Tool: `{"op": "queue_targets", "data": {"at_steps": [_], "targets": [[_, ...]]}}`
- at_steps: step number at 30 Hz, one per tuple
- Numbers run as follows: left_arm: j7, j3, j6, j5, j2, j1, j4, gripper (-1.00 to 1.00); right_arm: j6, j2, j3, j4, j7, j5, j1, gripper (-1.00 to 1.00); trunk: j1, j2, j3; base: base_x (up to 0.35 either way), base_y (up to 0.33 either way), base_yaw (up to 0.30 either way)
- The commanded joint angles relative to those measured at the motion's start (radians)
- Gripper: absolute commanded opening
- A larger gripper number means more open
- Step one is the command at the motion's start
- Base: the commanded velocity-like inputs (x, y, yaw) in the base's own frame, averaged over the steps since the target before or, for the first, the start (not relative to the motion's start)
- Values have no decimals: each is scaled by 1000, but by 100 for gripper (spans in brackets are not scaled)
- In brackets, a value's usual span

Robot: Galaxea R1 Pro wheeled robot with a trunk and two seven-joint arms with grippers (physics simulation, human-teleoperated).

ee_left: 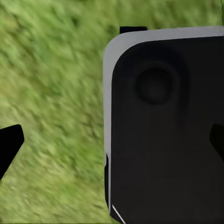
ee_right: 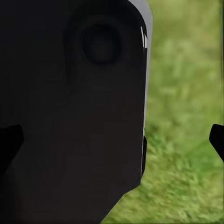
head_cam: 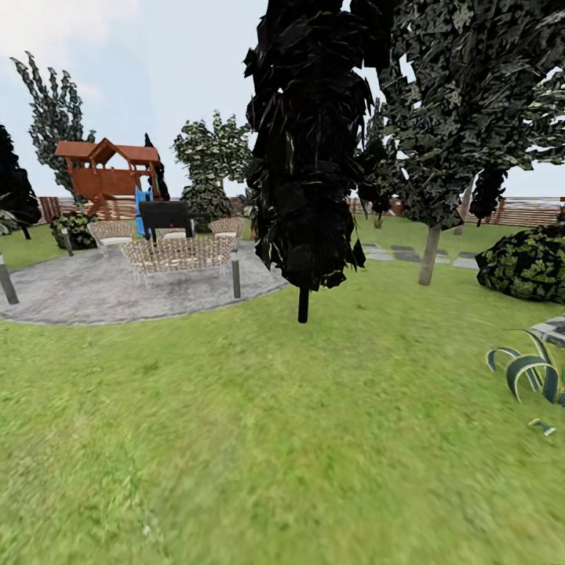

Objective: Take the three Easter eggs out of the wicker basket on the lawn in the garden, then place them on the lawn next to a single tree (choose any tree) so that all three eggs are next to the same tree and none are left in the basket.

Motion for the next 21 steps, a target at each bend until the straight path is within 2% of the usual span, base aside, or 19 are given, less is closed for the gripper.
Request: {"op": "queue_targets", "data": {"at_steps": [1, 6, 21], "targets": [[-1, 1, -1, 0, 0, 1, -2, 100, 2, 0, -1, 2, 3, 0, -1, 100, 1, 0, -1, 345, 0, -239], [-1, 0, 0, 0, 0, 1, -2, 100, 2, -3, -1, 2, 3, 0, -1, 100, 1, 0, -1, 344, 0, -108], [-1, 1, 0, 0, 0, 1, -2, 100, 2, -5, 1, 2, 4, 1, -1, 100, 1, 0, -1, 345, 0, -3]]}}
